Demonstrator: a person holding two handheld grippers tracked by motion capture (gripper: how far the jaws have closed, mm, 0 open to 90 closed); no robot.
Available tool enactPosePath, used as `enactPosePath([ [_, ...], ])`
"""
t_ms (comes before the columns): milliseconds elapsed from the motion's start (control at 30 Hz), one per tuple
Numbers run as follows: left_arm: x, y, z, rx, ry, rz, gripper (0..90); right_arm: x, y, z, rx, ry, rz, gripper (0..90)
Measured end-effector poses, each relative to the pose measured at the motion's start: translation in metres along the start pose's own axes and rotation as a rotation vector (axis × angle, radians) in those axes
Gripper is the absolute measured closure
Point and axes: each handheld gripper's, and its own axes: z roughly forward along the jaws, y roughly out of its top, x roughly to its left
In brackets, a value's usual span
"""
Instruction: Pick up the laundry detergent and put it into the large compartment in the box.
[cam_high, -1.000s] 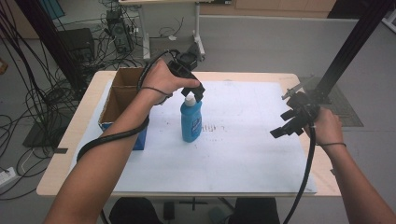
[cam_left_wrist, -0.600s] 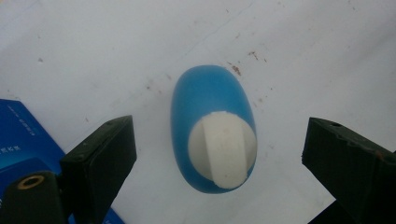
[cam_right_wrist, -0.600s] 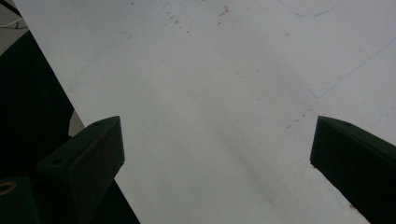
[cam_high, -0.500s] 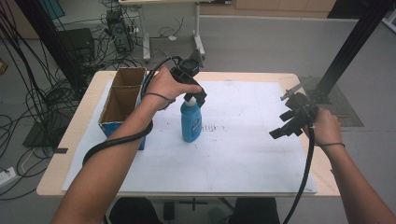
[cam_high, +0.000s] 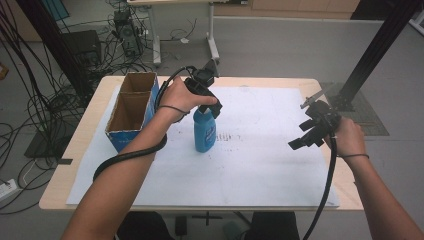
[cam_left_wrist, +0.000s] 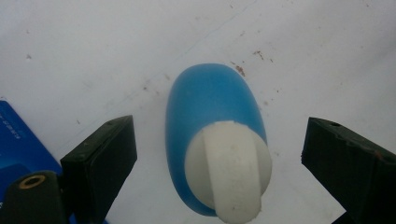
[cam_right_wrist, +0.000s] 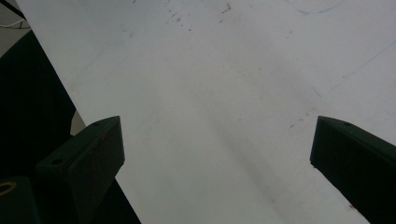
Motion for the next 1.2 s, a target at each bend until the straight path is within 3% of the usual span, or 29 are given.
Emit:
enactPosePath([
  [267,-0.001,-0.002,0.008,0.002,0.025,-0.002,10.6,0.0,0.001,0.001,0.0,0.003,-0.004,2.9],
  [1200,0.001,-0.008,0.028,0.018,0.006,-0.023,10.4,-0.001,0.001,0.006,0.0,0.01,-0.003,2.9],
])
